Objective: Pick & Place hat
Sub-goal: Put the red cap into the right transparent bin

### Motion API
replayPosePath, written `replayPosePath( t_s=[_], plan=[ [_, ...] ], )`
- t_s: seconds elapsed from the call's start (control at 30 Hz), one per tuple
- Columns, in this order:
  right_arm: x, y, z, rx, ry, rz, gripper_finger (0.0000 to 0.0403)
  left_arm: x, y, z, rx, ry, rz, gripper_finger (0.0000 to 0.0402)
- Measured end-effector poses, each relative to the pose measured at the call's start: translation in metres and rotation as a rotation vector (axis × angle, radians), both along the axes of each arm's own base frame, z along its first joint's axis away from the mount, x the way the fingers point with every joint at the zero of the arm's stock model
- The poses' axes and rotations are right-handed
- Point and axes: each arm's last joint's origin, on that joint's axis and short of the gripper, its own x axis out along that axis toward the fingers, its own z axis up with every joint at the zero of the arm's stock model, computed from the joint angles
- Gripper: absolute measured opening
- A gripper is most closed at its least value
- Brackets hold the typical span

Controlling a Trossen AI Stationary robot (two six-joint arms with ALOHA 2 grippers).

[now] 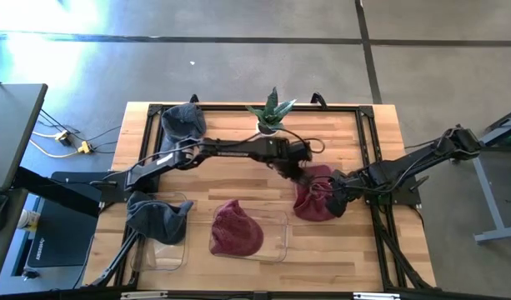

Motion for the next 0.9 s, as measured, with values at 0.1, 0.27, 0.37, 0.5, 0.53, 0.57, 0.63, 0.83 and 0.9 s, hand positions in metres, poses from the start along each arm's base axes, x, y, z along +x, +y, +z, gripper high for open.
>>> replayPosePath(
  t_s=[0.1,0.27,0.37,0.5,0.53,0.57,0.63,0.83,0.9],
  plan=[
    [0.0,0.0,0.0,0.001,-0.005,0.0,0.0008,-0.003,0.004,-0.006,-0.03,0.046,-0.018,0.012],
    [0.0,0.0,0.0,0.0,-0.005,0.0,0.0006,0.0,0.001,-0.008,-0.105,0.022,-0.057,0.0187],
    [0.001,0.0,0.0,0.003,-0.007,-0.007,0.0011,0.006,-0.003,-0.024,-0.118,0.025,-0.063,0.0202],
    [0.001,0.0,0.0,0.006,-0.01,-0.006,0.0007,0.016,-0.005,-0.024,-0.118,-0.066,-0.055,0.0184],
    [0.001,0.0,0.0,0.008,-0.01,-0.006,0.0005,0.018,-0.005,-0.024,-0.125,-0.083,-0.05,0.0175],
    [0.001,0.0,0.0,0.01,-0.01,-0.005,0.0004,0.017,-0.005,-0.028,-0.137,-0.064,-0.049,0.0163],
    [0.001,0.001,0.0,0.013,-0.011,-0.004,0.0004,0.017,-0.006,-0.037,-0.15,-0.039,-0.053,0.0137],
    [0.001,0.001,0.0,0.035,-0.007,-0.011,0.0011,0.026,-0.005,-0.047,-0.139,-0.101,-0.064,0.0047],
    [0.002,0.001,0.0,0.039,-0.011,-0.01,0.0007,0.029,-0.005,-0.05,-0.139,-0.128,-0.079,0.002]
  ],
)
